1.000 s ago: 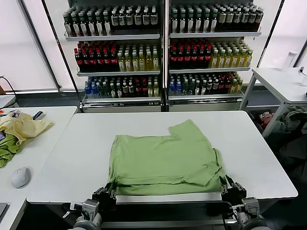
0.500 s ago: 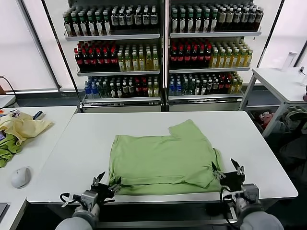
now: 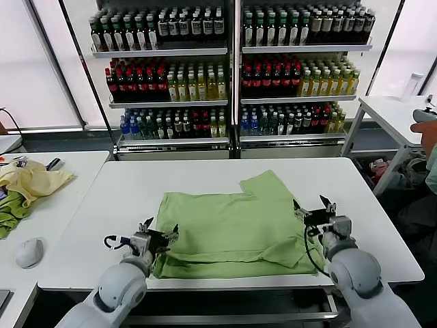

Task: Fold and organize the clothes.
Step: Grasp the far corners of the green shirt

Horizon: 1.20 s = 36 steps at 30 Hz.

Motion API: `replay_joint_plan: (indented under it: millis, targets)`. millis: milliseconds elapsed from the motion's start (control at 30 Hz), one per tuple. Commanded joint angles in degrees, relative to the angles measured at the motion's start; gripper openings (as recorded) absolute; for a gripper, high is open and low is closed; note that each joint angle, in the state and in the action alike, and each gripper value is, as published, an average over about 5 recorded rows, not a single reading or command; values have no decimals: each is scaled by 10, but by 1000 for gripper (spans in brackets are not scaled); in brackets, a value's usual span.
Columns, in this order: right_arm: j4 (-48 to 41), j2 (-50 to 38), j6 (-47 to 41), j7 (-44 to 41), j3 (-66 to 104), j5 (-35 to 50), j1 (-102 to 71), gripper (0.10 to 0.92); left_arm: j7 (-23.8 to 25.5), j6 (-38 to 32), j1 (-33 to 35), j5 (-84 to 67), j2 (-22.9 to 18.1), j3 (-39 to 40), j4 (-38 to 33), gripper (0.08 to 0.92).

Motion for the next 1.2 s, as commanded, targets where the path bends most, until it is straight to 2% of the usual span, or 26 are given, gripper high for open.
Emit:
replay_joint_plan:
  millis: [33,300,600,967,1133,1200]
  targets:
    - [-138,7,-6,2,-61,23,141,823,0,0,-137,-23,-22,37,134,823]
    - [-287,55,-15,-15,-125,23,266,823,3,-1,-217,-33,-56,57,225,823]
    - [-409,108,-15,-31,-156,10,319,823,4,-1,-244,-43,-76,65,295,823]
    - [-489,158,-13,-60,-143,-9,333,818,11,1,-228,-85,-71,69,296,823]
    - [-506,172,-12,-76,-142,-11,332,699,21,1,-214,-101,-65,68,284,807]
    - [-512,175,-12,-79,-142,-11,330,647,26,1,-206,-103,-62,67,277,765]
